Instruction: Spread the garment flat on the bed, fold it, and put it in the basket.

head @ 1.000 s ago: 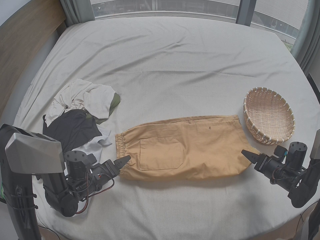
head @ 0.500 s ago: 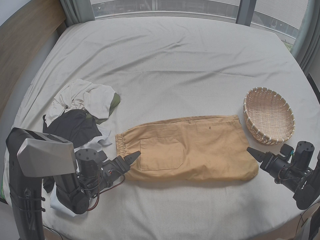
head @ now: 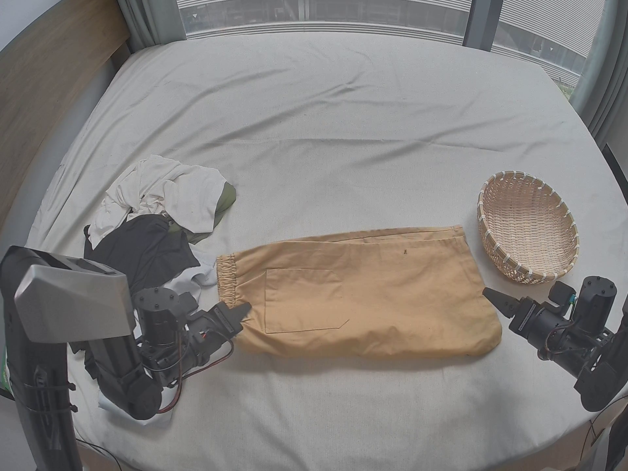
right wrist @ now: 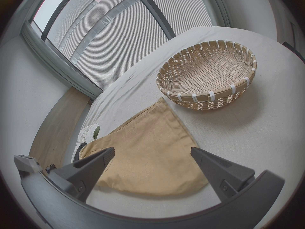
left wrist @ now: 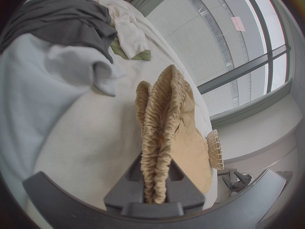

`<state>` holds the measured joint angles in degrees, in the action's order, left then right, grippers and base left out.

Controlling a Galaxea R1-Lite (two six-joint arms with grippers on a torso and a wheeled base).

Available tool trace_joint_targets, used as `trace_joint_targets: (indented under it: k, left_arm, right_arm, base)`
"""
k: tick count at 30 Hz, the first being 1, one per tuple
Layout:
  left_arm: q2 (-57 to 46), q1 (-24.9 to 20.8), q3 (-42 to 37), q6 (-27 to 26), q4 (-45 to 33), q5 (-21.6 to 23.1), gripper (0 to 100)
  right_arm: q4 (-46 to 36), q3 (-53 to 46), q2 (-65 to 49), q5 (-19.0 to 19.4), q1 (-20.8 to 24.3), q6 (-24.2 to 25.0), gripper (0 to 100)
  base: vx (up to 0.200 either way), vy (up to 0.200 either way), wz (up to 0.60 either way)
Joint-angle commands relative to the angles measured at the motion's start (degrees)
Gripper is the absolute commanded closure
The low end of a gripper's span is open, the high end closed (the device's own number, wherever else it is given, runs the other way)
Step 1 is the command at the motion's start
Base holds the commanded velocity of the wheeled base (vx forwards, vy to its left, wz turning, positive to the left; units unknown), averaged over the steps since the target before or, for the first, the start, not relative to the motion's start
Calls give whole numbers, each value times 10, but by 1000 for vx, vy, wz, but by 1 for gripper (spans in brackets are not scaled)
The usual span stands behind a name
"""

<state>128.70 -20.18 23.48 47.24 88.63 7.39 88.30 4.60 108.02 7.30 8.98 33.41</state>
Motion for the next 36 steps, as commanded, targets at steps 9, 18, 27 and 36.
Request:
trace_joint_targets:
  k: [9,18,27,36]
  left_arm:
    - [-107,73,-128,-44,1,1,100]
    - [-136,85,-136,-54,1,3,100]
    - [-152,-5,-92,-54,1,6,100]
    - [-142,-97,-10,-51,1,6,100]
  right_arm:
    - [0,33,22,1,17,2,0]
    - [0,35,21,0,19,5,0]
    - [1,36,19,0,28,12,0]
    - [2,34,18,0,28,26,0]
  base:
    - [0,0,0]
    - [0,0,0]
    - [0,0,0]
    - [0,0,0]
